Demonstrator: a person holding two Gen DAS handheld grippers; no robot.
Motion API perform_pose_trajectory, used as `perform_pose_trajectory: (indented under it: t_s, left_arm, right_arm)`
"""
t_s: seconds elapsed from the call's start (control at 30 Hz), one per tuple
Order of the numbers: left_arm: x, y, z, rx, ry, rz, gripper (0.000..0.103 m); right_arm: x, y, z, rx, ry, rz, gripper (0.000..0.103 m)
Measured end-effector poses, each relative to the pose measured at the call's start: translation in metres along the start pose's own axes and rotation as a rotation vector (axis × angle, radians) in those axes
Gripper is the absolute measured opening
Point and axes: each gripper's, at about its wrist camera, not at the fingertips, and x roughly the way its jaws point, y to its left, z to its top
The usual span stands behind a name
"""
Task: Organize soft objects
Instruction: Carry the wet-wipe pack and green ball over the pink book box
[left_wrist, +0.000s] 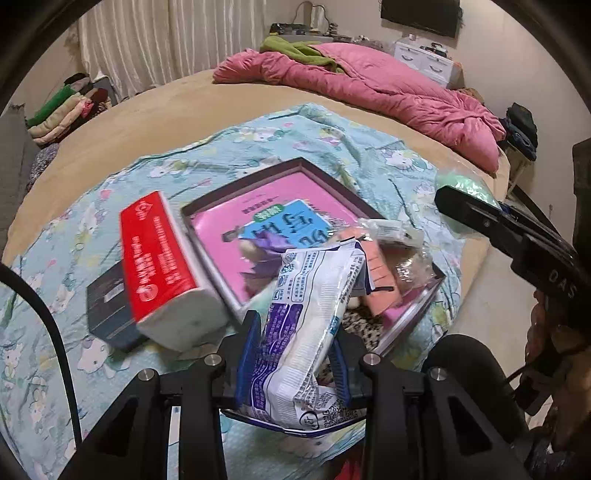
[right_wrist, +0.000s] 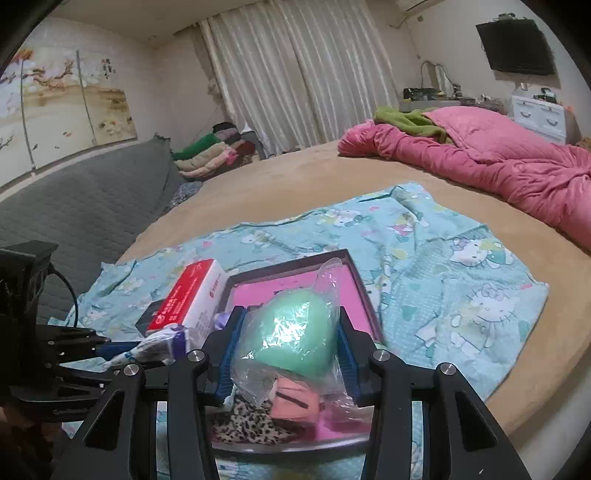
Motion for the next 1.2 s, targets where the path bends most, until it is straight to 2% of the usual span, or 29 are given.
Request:
perform_pose_trajectory:
  t_s: [0.17,0.43,0.57,1.2]
  left_arm:
    - [0.017,-0.017,0.003,0.024,0.031,-0.013,0.036]
    - [0.041,-0.031,0.004,0.054,0.065,-0.010,0.036]
    - [0.052,-0.037,0.005,0.082,0.070,0.022,0.036]
    - [0.088,-0.025,0.010,0.051,0.115,-0.009,0.035]
  right_arm:
    - [0.000,-0.007,-0.005,0.014,0.021,0.003,0.047]
    - [0.011,-0.008,-0.015,0.000,0.103,0.009,0.047]
    - [0.016,-0.008,-0.022,-0.002,0.132,0.003,0.047]
    - [0.041,-0.006,-0.040,-0.049,0.241,0.004,0.048]
